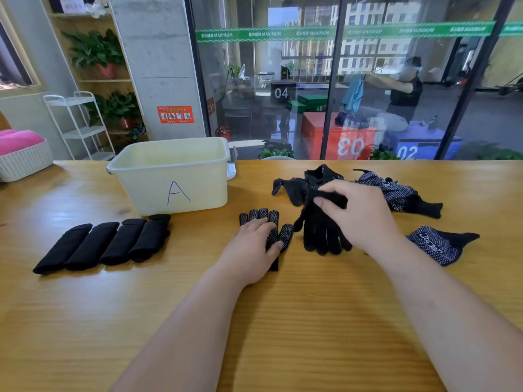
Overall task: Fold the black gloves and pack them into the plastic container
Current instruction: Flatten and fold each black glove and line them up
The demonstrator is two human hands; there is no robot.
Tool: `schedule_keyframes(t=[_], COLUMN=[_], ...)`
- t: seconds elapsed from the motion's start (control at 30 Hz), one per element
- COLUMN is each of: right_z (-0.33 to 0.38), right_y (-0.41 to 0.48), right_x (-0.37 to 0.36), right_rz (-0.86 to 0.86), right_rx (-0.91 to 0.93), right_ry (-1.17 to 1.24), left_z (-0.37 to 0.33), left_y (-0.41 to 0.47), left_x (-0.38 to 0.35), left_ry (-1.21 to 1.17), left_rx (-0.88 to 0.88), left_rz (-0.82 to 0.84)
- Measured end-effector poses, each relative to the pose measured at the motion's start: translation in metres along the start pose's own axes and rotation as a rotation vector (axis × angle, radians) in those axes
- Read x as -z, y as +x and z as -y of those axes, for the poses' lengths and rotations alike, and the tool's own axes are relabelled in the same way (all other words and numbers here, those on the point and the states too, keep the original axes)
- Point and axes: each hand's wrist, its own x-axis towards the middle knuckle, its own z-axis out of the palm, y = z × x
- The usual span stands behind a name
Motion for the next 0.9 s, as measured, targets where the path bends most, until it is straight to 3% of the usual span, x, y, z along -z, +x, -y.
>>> schedule_keyframes(t=[0.1, 0.2, 0.27, 0.33, 0.43, 0.57, 0.7, 0.8, 0.9], right_z=[0.007, 0.013, 0.017, 0.017, 0.000, -0.027, -0.033, -0.036, -0.042], right_y=[0.031, 0.052, 0.052, 0.041, 0.008, -0.040, -0.050, -0.049, -0.050], right_x=[0.012, 0.018, 0.019, 0.016, -0.006, -0.037, -0.034, -0.037, -0.039], right_rz=[0.036, -0.088, -0.262, -0.320, -0.045, 0.388, 0.412, 0.382, 0.537], right_rx=[-0.068, -0.082, 0.016, 0.208, 0.318, 0.205, 0.133, 0.055, -0.135], right_ry=[0.056, 0.022, -0.059, -0.067, -0.113, -0.205, -0.180, -0.334, -0.466], left_z=[0.000, 0.002, 0.004, 0.006, 0.006, 0.005, 0.004, 0.003, 0.003], left_y=[0.001, 0.001, 0.001, 0.002, 0.003, 0.005, 0.003, 0.000, -0.001], left_x=[0.000, 0.000, 0.000, 0.000, 0.000, 0.000, 0.000, 0.001, 0.002], left_ry=[0.027, 0.032, 0.031, 0.037, 0.047, 0.061, 0.064, 0.075, 0.103], left_rx=[0.012, 0.014, 0.020, 0.031, 0.042, 0.051, 0.052, 0.048, 0.033], left_rz=[0.016, 0.013, 0.002, -0.004, 0.002, 0.008, 0.008, 0.026, 0.070])
